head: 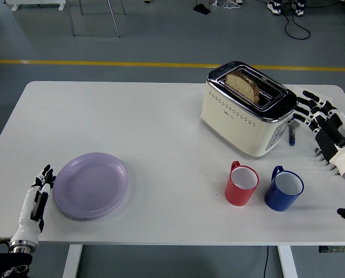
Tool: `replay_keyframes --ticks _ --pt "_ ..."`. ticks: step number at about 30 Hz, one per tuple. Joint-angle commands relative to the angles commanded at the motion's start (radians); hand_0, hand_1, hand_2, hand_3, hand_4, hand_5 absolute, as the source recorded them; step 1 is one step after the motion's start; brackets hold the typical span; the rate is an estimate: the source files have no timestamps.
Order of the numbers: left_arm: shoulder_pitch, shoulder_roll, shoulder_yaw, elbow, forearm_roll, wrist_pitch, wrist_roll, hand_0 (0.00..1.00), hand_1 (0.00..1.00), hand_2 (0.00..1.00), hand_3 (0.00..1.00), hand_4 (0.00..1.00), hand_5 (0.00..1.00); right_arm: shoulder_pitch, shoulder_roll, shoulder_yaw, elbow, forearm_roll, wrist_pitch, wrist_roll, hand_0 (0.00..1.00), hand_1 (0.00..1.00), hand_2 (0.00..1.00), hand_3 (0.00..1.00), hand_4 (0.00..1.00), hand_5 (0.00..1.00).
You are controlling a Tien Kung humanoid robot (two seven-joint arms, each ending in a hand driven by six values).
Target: Push plate across desktop,pick up the break from the machine,place the break in the plate
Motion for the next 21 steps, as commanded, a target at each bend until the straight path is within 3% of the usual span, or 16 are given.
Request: replay_keyframes --ticks 12,21 --pt "0.001 0.0 0.052 -0.022 -0.021 0.009 -0.009 0.863 0.903 0.987 0.977 0.573 0.998 0.002 0.006 -0.003 0.0 -0.002 0.001 -0.001 0.807 0.757 0.789 0.791 0.525 0.469" --pt "-0.018 -0.001 0.051 -0.027 -0.028 0.012 -0.013 0.861 0.898 0.981 0.973 0.572 0.998 0.01 0.007 0.003 0.0 -0.001 0.001 -0.001 0.805 0.757 0.788 0.789 0.524 0.468"
